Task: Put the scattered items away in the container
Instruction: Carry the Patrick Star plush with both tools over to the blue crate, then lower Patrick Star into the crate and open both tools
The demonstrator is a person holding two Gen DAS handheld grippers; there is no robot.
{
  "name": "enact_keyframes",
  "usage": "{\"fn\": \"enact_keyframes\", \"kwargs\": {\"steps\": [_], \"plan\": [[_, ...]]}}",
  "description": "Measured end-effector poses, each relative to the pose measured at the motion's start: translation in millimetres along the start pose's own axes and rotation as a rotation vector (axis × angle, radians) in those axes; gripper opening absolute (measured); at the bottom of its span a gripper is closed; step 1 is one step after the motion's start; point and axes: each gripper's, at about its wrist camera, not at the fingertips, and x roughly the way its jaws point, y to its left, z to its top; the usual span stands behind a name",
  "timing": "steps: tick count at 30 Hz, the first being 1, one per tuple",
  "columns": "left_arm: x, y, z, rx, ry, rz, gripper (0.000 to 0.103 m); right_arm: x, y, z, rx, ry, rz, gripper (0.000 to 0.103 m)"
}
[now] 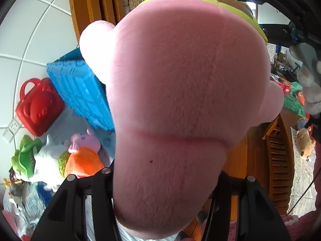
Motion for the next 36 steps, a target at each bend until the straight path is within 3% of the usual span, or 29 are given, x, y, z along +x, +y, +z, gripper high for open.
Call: {"fn": "enact_keyframes", "kwargs": {"steps": [6, 17, 28, 31, 33, 36], "plan": [[21.9, -0.3, 42.8, -0.032, -0.043, 0.073, 0.053, 17.3, -31.8, 39.1, -0.043, -0.023, 0.063, 0.068], [62.6, -9.8, 154.7, -0.207, -0.131, 0.292, 0.053, 76.8, -106.8, 157.7, -0.226, -0.034, 0.313, 0.068], [101.1, 45.9, 223.5, -0.324, -0.098, 0.397, 0.052, 163.8, -139.7, 234.6, -0.230, -0.019, 0.460, 0.070], [109.7, 69.1, 233.9, -0.369, -0.079, 0.409, 0.053, 189.3, -134.5, 248.9, -0.246, 0.004, 0.464, 0.077], [116.5, 88.5, 242.4, -0.404, -0.073, 0.425, 0.053, 204.4, -130.4, 254.1, -0.264, 0.017, 0.454, 0.099], [129.3, 113.6, 249.4, -0.466, -0.052, 0.440, 0.055, 228.3, -128.6, 255.8, -0.283, 0.033, 0.444, 0.103]]}}
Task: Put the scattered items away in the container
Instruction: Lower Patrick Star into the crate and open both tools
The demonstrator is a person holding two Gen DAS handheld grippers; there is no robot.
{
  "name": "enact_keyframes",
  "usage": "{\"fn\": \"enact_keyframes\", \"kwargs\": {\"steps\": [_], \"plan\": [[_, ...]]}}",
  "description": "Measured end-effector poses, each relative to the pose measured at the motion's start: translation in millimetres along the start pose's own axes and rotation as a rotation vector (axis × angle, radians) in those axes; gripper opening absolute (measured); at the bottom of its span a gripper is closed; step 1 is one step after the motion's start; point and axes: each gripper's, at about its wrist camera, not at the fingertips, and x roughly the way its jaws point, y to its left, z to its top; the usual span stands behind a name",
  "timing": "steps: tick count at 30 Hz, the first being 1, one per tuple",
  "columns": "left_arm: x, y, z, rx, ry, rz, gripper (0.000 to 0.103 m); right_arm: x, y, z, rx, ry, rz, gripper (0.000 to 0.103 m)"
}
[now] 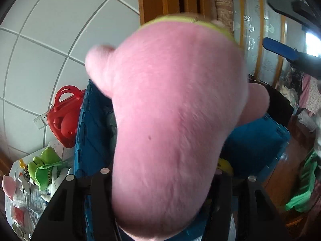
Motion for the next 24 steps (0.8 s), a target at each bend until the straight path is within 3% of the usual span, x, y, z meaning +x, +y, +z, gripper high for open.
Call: {"fn": "enact_keyframes", "kwargs": {"steps": [4, 8, 15, 24], "plan": [[29.6, 17.8, 6.6, -0.064, 0.073, 0.065, 0.056, 22.8, -16.9, -4.4, 0.036, 0.024, 0.002, 0.103], [47.7, 25.4, -0.2, -0.114, 0.151, 0.032, 0.056, 42.8, -33.4, -6.0, 0.049, 0.055, -0.022, 0.103], [46.1, 24.8, 6.6, -0.110, 0.154, 0.034, 0.056, 67.8, -38.2, -12.0, 0.074, 0.105, -0.033, 0.103], [21.2, 22.2, 6.1, -0.113, 0.132, 0.036, 0.056, 48.3, -23.2, -16.8, 0.054, 0.108, -0.069, 0.103]]}}
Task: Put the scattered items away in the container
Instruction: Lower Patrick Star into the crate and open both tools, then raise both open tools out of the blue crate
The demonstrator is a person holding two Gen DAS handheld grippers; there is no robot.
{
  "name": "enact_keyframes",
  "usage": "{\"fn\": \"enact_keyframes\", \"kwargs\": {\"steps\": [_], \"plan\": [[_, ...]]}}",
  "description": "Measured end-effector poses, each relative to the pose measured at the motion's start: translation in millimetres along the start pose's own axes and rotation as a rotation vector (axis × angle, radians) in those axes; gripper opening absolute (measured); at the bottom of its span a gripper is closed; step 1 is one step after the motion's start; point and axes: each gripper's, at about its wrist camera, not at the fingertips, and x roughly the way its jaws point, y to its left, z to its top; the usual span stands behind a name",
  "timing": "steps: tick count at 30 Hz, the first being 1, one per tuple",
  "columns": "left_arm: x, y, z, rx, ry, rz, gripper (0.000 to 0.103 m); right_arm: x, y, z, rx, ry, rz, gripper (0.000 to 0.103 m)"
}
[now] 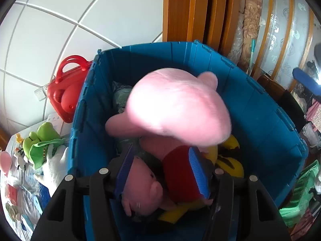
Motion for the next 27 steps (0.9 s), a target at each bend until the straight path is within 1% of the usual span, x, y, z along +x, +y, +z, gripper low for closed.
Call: {"fn": "enact_keyframes", "kwargs": {"steps": [5, 15, 20, 22, 23, 25, 26, 27], "plan": [[-23.2, -2.4, -14.9, -0.003, -0.031, 0.010, 0.056, -19.0, 11.0, -11.9, -0.010, -0.005, -0.022, 0.103], [-62.3, -9.8, -56.3, 0.010, -0.076, 0.031, 0.056, -59.3, 26.5, -40.1, 0.003, -0.026, -0.045, 0.103], [-75.6, -10.7, -88.6, 0.024, -0.124, 0.039, 0.056, -77.0, 32.6, -68.9, 0.003, -0.060, -0.057, 0.103], [-81.6, -10.6, -103.8, 0.025, -0.156, 0.066, 0.056, -83.1, 37.8, -84.4, -0.017, -0.080, -0.087, 0.103], [-82.5, -9.7, -108.6, 0.017, -0.143, 0.069, 0.056, -86.2, 40.7, -92.5, -0.030, -0.091, -0.106, 0.103], [-85.3, -7.0, -116.3, -0.004, -0.110, 0.038, 0.056, -93.1, 45.3, -105.7, -0.019, -0.088, -0.157, 0.103], [-87.3, -6.0, -120.0, -0.011, -0.101, 0.030, 0.056, -95.9, 47.0, -110.9, -0.013, -0.077, -0.160, 0.103], [-91.4, -6.0, -123.6, -0.011, -0.111, 0.041, 0.056, -97.8, 48.6, -114.5, -0.018, -0.068, -0.153, 0.103]]}}
